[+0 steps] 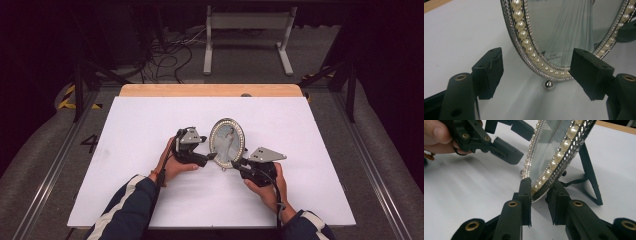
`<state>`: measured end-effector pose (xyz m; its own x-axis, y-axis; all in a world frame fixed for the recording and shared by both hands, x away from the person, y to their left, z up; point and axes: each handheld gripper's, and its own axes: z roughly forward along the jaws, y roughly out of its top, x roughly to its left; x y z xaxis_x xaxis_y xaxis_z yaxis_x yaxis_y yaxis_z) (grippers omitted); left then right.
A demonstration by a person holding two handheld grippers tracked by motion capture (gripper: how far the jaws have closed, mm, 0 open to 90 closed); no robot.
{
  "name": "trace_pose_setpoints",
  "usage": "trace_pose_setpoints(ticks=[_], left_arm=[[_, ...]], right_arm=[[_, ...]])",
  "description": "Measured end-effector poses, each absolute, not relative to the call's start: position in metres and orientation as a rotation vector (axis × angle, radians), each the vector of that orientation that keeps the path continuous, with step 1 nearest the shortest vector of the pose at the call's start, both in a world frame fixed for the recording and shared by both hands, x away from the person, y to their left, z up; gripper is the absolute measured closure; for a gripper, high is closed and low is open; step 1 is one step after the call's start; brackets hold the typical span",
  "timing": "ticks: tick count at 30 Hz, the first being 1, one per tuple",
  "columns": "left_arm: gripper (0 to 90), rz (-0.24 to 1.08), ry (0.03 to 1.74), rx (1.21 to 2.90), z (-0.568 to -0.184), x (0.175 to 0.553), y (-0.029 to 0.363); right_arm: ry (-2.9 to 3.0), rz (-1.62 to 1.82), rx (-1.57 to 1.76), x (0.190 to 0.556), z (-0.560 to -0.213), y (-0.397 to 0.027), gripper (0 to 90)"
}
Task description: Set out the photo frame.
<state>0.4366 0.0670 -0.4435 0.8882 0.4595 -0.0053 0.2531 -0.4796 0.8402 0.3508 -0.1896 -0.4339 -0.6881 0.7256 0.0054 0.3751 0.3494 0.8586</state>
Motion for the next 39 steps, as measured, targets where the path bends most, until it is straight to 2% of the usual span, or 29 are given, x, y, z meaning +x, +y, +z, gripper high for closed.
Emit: trace_pose_setpoints(ticks=[7,12,17,31,36,39], left_arm=[[31.4,0.243,0.529,2.060,-0.442,0.445,0.064],[40.4,0.213,0.500,2.059,-0.441,0.446,0.060],[44.3,0.187,0.503,2.045,-0.441,0.448,0.060],[59.0,0.196,0.498,2.067,-0.439,0.446,0.065],[59.2,0.200,0.493,2.081,-0.438,0.443,0.068],[60.9,0.250,0.496,2.096,-0.437,0.438,0.068]], right_arm=[[2.158,1.326,1.002,0.348,-0.431,-0.192,70.9],[2.131,1.324,1.014,0.344,-0.432,-0.190,74.0],[2.103,1.332,1.044,0.340,-0.431,-0.194,76.5],[2.083,1.332,1.087,0.341,-0.430,-0.202,77.5],[2.084,1.333,1.090,0.343,-0.430,-0.203,77.0],[2.082,1.334,1.095,0.344,-0.430,-0.203,76.6]])
